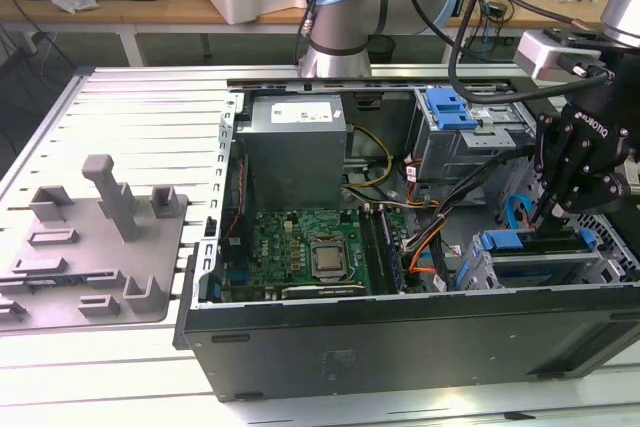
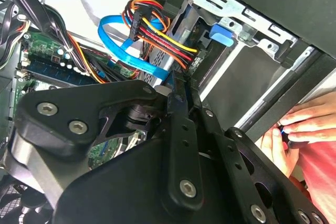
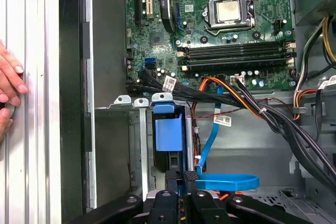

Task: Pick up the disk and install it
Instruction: 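Insert the second disk wire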

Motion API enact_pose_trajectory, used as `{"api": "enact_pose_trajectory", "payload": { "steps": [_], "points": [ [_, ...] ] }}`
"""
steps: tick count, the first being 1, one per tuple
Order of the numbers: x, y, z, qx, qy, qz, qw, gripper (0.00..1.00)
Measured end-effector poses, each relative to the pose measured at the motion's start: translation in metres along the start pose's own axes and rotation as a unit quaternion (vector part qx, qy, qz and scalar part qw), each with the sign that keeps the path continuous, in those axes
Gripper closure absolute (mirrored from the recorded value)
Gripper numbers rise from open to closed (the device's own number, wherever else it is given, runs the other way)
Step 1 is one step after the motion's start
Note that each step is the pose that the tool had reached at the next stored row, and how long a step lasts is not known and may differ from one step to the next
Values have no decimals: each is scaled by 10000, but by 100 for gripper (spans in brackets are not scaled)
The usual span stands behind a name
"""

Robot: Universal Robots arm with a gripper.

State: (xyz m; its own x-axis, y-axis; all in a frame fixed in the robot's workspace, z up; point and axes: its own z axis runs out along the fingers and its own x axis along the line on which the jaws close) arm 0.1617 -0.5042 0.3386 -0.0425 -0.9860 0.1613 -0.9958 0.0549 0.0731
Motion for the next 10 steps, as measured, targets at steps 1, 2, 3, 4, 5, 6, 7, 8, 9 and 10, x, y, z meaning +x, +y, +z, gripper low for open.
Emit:
{"api": "enact_pose_trajectory", "payload": {
  "steps": [1, 2, 3, 4, 5, 6, 7, 8, 9, 10],
  "points": [
    [-1, 0, 4, 0, -1, 0, 10000, 84],
    [-1, 0, 6, 0, -1, 0, 10000, 84],
    [-1, -1, 7, 0, 0, 0, 10000, 84],
    [-2, -1, 12, 0, 0, 0, 10000, 84],
    [-2, -1, 14, 0, 0, 0, 10000, 84],
    [-2, -1, 15, 0, -1, 0, 10000, 84],
    [-2, -1, 15, 0, -1, 0, 10000, 84],
    [-2, -1, 15, -1, -2, 0, 10000, 84],
    [-2, -1, 14, -1, -3, 0, 10000, 84],
    [-2, 0, 10, -2, -4, 0, 10000, 84]
  ]
}}
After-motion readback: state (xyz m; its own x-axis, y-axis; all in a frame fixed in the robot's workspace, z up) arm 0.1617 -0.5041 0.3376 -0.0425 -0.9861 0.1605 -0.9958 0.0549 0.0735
